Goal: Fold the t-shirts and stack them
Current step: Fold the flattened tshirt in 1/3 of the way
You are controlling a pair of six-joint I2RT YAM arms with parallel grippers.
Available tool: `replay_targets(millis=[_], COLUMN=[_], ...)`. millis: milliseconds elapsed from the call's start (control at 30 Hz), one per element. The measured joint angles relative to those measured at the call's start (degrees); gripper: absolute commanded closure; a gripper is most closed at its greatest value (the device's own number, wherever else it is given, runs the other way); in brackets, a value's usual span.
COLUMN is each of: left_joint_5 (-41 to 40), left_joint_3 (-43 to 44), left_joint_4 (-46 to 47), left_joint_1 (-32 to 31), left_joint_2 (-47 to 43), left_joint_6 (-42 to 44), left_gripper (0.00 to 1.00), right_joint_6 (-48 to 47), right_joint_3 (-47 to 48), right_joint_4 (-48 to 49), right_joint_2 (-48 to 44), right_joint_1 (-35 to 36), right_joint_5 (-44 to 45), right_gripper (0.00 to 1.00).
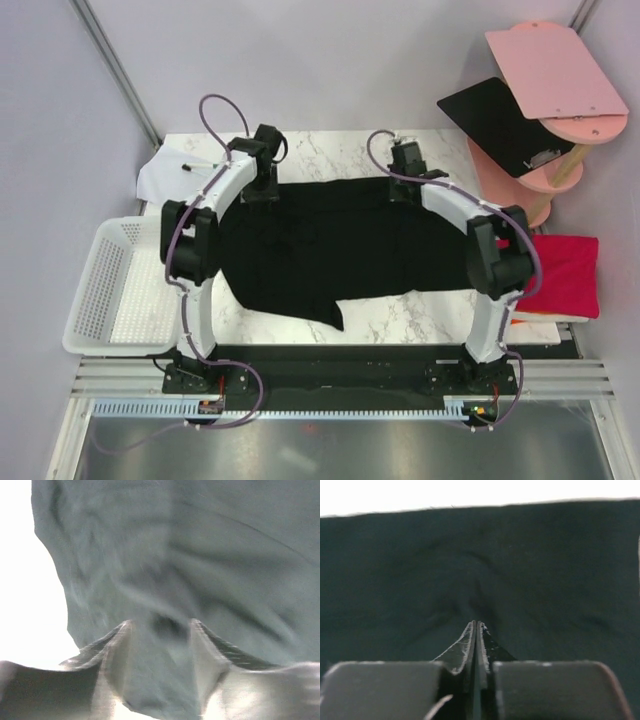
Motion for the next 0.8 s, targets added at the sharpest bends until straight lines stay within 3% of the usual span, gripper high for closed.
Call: replay_targets(millis=[100, 300, 467, 567, 800], left_joint_5=[3.8, 11.3, 22.3, 26.6, 29.3], left_joint_3=[-8.6, -27.2, -47.8, -55.5, -56.9], left_joint_4=[5.5, 17.4, 30.0, 34.2, 41.6], left_joint_1=[-0.6, -0.3, 2.5, 4.1, 4.4], left_joint_2=[-13.4, -31.6, -35.0, -35.0, -35.6], left_joint_6=[-1.7, -6.1, -12.8, -16.8, -21.5], left_gripper=[0.09, 0.14, 0.17, 0.16, 0.17], right_joint_6=[0.6, 2.4, 4.0, 4.5, 5.4], right_joint_3=[-5.2, -14.7, -23.7, -26.8, -28.7], right_joint_4=[1.5, 4.8, 3.5, 1.6, 0.3], right_joint_2=[-11.3, -32.3, -40.7, -43.1, -46.4], right_joint_1=[0.0, 0.0, 0.0, 0.0, 0.0], right_joint_5=[-1.4, -4.0, -5.3, -5.9, -7.5], right_gripper=[0.68, 0.62, 0.60, 0.60, 0.59])
